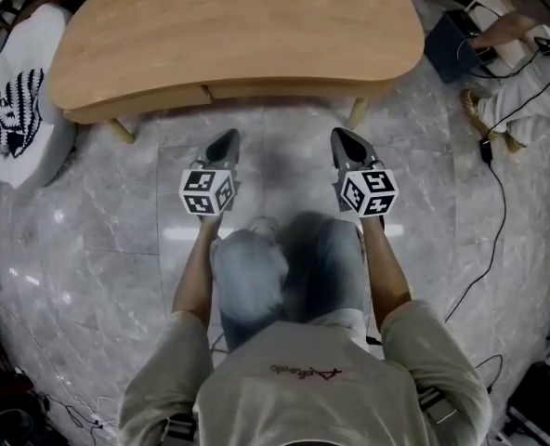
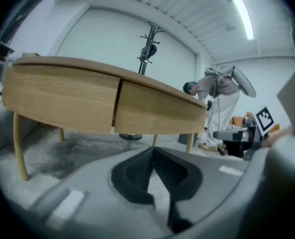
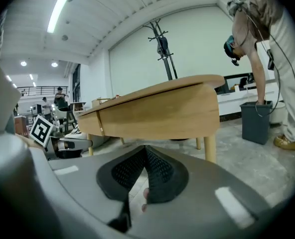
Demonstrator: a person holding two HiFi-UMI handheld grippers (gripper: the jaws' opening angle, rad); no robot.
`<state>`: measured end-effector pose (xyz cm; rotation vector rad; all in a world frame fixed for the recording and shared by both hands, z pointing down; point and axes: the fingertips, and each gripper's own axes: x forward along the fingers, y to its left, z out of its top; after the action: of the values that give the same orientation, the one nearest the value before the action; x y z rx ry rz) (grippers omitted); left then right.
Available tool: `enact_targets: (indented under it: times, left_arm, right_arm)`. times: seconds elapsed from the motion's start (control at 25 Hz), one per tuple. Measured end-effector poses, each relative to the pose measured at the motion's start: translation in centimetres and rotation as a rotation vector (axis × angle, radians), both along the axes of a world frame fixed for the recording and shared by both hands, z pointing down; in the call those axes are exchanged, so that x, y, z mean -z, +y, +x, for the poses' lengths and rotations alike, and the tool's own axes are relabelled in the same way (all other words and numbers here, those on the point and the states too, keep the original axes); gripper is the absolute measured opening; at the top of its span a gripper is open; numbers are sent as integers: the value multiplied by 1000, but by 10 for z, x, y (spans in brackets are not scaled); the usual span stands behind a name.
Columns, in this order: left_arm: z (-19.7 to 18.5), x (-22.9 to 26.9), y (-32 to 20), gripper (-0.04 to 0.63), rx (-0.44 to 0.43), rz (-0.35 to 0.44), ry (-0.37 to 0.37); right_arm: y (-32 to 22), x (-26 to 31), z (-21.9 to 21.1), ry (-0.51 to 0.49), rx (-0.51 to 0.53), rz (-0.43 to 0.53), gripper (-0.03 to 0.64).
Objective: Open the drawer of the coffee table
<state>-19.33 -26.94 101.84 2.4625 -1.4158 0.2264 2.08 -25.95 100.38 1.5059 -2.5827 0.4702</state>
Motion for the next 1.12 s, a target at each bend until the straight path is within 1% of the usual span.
enact_targets:
  times: [0.12, 0.24, 0.44, 0.56, 0.64, 0.72, 0.76, 0.8, 0.84, 0.88, 0.92, 1.0, 1.08, 1.12]
  left_arm:
    - [-1, -1, -11, 2, 3, -16, 129]
    - [1, -2, -20, 2, -12, -31, 238]
    - [4, 4, -42, 2, -34, -42, 493]
    - [7, 3, -54, 2, -71, -59, 616]
    - [9, 2, -61, 2, -92, -83, 713]
    - [11, 3, -67, 2, -106, -110, 810]
    - [12, 2, -69, 2, -113, -118, 837]
    - [13, 0, -70, 2, -120, -120, 844]
    - [13, -2, -72, 16, -126, -120, 841]
    - [13, -3, -74, 36, -131, -121, 840]
    - [13, -4, -77, 65, -133, -125, 846]
    - [13, -6, -81, 146, -137, -143, 861]
    - [16, -7, -85, 221, -145, -154, 843]
    - [17, -8, -86, 237, -147, -158, 826]
  right_arm:
    - [-12, -7, -1, -103, -9, -42, 4]
    - [-24, -13, -4, -215, 1, -92, 4]
    - [-46, -11, -10, -466, 38, -132, 4]
    - [-57, -12, -10, -598, 55, -141, 3]
    - [-63, -14, -10, -651, 66, -141, 4]
    - [-68, -19, -12, -678, 88, -143, 5]
    - [-69, -21, -13, -690, 103, -145, 5]
    - [-70, -23, -15, -703, 119, -148, 5]
    - [-72, -25, -16, -714, 132, -154, 22]
    - [-75, -26, -17, -719, 142, -160, 72]
    - [-78, -28, -18, -718, 146, -164, 91]
    - [-86, -30, -20, -708, 142, -174, 128]
    - [-92, -32, -23, -713, 152, -189, 175]
    - [-95, -32, -25, -713, 160, -191, 200]
